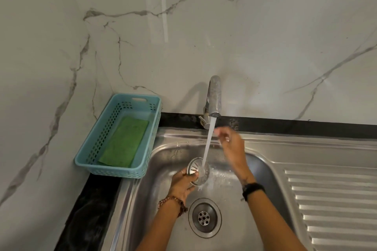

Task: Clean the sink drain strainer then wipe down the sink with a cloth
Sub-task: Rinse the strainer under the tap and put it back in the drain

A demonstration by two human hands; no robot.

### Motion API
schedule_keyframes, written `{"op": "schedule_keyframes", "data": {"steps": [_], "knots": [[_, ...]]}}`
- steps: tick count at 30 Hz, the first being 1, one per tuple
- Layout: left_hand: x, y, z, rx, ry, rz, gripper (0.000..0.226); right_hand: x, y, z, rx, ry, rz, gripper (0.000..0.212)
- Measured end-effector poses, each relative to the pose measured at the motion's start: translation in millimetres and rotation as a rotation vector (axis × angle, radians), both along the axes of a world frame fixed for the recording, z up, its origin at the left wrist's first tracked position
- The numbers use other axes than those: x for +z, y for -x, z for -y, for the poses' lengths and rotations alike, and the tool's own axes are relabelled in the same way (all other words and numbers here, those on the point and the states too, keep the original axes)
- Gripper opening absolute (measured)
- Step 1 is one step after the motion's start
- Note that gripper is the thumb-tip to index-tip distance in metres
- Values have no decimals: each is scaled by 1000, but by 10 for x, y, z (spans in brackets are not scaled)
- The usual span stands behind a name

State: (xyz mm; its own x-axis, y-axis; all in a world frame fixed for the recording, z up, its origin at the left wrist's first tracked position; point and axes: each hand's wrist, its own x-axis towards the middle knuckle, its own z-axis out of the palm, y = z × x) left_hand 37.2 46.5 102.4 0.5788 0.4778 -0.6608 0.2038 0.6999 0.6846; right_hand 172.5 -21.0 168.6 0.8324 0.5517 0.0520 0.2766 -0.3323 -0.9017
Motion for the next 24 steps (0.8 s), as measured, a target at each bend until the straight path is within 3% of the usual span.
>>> {"op": "schedule_keyframes", "data": {"steps": [3, 7, 9, 12, 14, 16, 17, 19, 21, 24], "knots": [[66, -70, -2, -38, 112, 12, 32, 291, -234, -325, 75, -44, 126, 22], [107, -204, 16, 33, 310, 34, 35, 341, -326, -595, 292, 153, -132, 24], [100, -241, 32, 36, 313, 27, 40, 309, -299, -645, 262, 139, -296, 22], [42, -248, 38, 44, 303, 37, 37, 232, -296, -538, 90, -218, -743, 28], [15, -232, 34, 47, 255, 42, 30, 95, -272, -395, -33, -464, -907, 32], [-23, -211, 32, 21, 128, 30, 20, -82, -131, -209, -165, -417, -822, 18], [-37, -192, 34, -11, 32, 23, 18, -185, -25, -103, -207, -263, -734, 13], [-73, -115, 53, -132, -244, 7, 21, -408, 206, 146, -99, 118, -616, 22], [-125, 2, 114, -321, -519, -7, 15, -558, 348, 363, -13, 297, -724, 35], [-310, 234, 263, -553, -807, -68, 16, -629, 458, 553, -51, 191, -988, 31]]}}
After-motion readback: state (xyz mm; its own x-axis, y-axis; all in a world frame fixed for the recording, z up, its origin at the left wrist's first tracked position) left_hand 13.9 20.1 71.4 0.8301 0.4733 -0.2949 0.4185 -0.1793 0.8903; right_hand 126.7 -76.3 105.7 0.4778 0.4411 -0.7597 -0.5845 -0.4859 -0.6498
